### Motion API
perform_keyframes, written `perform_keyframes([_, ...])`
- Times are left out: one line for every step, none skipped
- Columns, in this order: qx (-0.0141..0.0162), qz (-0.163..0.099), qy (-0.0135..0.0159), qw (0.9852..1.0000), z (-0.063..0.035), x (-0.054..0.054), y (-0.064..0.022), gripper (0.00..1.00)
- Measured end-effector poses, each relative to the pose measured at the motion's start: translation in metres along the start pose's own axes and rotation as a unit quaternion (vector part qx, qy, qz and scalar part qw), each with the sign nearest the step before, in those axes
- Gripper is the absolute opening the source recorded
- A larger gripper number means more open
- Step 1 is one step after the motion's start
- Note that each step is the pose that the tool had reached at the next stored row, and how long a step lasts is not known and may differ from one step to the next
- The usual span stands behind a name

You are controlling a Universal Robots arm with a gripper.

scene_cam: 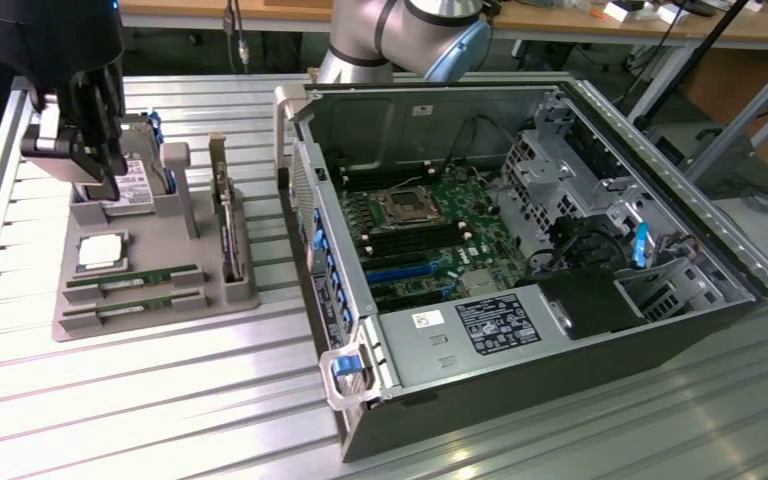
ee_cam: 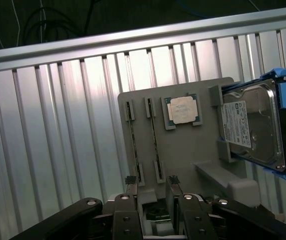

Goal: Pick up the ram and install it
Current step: 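Pick up the ram and move it above insertion slot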

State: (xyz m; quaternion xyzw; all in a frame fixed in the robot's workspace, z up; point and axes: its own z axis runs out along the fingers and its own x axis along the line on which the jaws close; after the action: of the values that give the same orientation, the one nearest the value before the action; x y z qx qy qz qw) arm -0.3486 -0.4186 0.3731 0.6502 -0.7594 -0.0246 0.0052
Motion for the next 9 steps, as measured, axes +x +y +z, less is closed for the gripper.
perform_keyframes([0.0, 0.0, 0.0, 1.0, 0.0004, 0.0, 0.0, 0.36])
perform_keyframes([0.0, 0.0, 0.0, 1.0, 0.0008, 0.0, 0.0, 0.36])
perform_keyframes([0.0, 0.0, -0.0001, 1.0, 0.0015, 0.0, -0.0001, 0.36])
perform_keyframes([0.0, 0.0, 0.0, 1.0, 0.002, 0.0, -0.0001, 0.36])
perform_keyframes([0.0, 0.0, 0.0, 1.0, 0.0024, 0.0001, -0.0001, 0.36])
perform_keyframes([0.0, 0.0, 0.0, 1.0, 0.0027, 0.0, -0.0001, 0.36])
perform_keyframes([0.0, 0.0, 0.0, 1.0, 0.0031, 0.0001, -0.0001, 0.36])
perform_keyframes([0.0, 0.0, 0.0, 1.0, 0.0036, 0.0001, -0.0002, 0.36])
perform_keyframes([0.0, 0.0, 0.0, 1.0, 0.0043, 0.0001, -0.0002, 0.36])
